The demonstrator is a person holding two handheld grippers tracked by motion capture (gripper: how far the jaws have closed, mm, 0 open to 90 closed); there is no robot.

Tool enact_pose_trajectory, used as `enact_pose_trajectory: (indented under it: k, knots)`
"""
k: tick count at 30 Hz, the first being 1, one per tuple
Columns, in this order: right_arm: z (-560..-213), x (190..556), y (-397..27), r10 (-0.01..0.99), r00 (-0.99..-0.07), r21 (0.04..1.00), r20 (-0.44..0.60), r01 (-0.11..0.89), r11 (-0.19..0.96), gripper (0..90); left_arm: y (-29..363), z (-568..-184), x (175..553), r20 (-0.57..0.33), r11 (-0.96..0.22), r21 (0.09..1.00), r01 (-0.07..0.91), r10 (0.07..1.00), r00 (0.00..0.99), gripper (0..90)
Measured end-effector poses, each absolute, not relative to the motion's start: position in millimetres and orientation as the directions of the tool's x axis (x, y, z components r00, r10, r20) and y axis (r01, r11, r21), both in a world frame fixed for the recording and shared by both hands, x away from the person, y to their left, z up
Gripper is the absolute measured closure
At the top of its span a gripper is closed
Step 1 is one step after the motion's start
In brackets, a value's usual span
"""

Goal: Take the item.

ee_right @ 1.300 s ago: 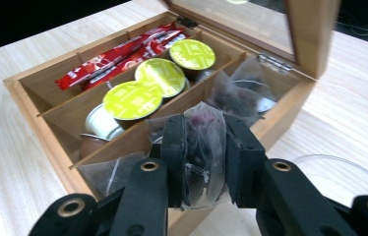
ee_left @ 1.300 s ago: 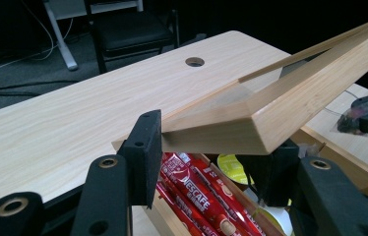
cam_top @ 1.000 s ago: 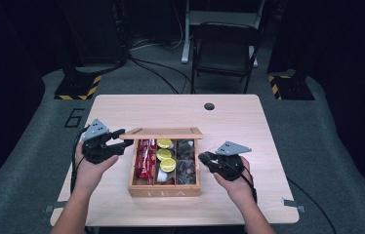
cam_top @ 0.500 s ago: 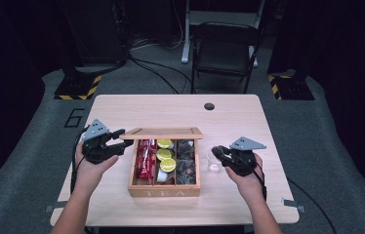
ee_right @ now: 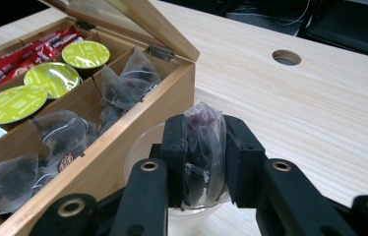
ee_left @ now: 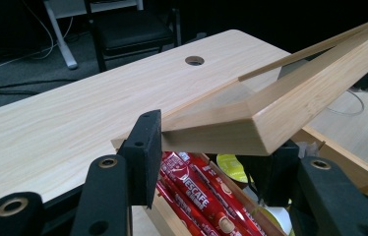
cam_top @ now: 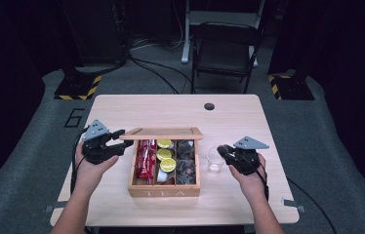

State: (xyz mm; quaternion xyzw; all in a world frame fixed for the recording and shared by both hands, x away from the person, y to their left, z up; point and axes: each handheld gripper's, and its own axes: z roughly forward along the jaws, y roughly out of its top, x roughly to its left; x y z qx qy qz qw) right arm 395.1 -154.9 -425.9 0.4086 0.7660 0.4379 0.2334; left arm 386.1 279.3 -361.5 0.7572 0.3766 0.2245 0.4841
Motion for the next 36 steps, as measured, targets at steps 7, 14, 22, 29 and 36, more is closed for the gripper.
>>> enact_pose_trajectory:
  k: [7,14,22,29,36]
  knots:
    - [-433,398,-149,0.825,-0.565,0.850,-0.002,0.433,0.299,72.8,279,-362,386,-0.024,-0.248,0.902,0.353,0.788,0.615,51.8]
    - [-440,400,-143,0.816,-0.578,0.838,-0.004,0.443,0.318,72.8,279,-362,386,-0.023,-0.249,0.902,0.353,0.788,0.615,51.8]
    - [-444,402,-142,0.818,-0.576,0.832,-0.008,0.450,0.325,72.6,279,-362,386,-0.023,-0.249,0.902,0.353,0.788,0.615,51.9]
    - [-444,402,-141,0.815,-0.579,0.834,-0.016,0.443,0.330,67.3,279,-362,385,-0.021,-0.251,0.901,0.354,0.789,0.614,51.9]
    - [-440,400,-144,0.824,-0.566,0.848,-0.010,0.432,0.307,62.2,279,-362,385,-0.021,-0.251,0.901,0.353,0.789,0.614,51.9]
